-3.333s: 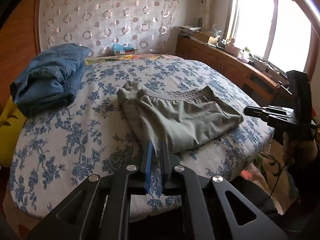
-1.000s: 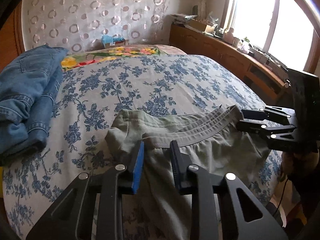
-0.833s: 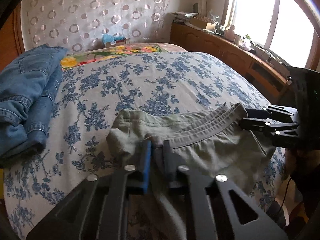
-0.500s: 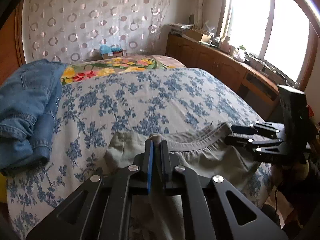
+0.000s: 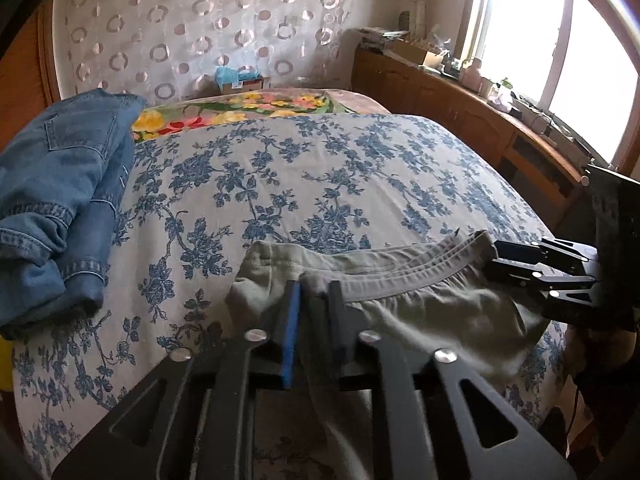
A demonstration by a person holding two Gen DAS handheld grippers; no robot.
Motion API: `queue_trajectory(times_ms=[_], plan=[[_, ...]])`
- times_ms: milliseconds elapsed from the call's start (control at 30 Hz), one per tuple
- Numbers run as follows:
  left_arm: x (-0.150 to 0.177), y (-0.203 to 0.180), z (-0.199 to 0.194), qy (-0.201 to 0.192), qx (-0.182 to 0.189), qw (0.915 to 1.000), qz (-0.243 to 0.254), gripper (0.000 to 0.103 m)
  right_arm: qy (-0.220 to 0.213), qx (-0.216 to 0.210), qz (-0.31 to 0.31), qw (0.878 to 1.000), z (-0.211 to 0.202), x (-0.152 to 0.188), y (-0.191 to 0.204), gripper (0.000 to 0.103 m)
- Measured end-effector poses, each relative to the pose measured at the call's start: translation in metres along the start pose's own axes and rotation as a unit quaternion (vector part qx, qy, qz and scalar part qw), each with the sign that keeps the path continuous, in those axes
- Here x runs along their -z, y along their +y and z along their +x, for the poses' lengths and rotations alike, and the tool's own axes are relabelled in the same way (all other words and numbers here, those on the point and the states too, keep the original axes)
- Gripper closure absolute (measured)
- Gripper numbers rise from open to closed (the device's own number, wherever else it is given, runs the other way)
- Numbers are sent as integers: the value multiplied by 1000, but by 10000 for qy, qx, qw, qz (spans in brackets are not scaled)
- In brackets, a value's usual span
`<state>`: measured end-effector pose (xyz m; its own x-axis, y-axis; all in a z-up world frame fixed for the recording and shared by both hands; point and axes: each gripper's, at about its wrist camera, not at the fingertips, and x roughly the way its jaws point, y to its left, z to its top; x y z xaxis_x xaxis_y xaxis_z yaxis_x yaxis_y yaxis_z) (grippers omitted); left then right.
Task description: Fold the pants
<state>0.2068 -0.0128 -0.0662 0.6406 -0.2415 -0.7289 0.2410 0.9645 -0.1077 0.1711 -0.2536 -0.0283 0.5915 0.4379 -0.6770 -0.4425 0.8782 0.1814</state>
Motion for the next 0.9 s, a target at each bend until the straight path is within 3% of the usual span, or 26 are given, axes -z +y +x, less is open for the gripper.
queue_trajectory(times_ms=[67, 233, 500, 900], plan=[[0, 3, 1, -2, -98, 9999, 33, 60, -13, -38, -14, 10000, -1, 0, 1, 58], [-1, 18, 7, 156, -140, 9997, -84, 36, -6, -88, -41, 10000, -1, 0, 2, 58], [4, 21, 22, 397, -166, 9991, -38, 34, -60, -34, 32, 10000, -2, 0, 1, 58], [10, 21, 24, 329, -119, 9993, 91, 28, 224, 329, -55, 9992, 1, -7, 0, 58]])
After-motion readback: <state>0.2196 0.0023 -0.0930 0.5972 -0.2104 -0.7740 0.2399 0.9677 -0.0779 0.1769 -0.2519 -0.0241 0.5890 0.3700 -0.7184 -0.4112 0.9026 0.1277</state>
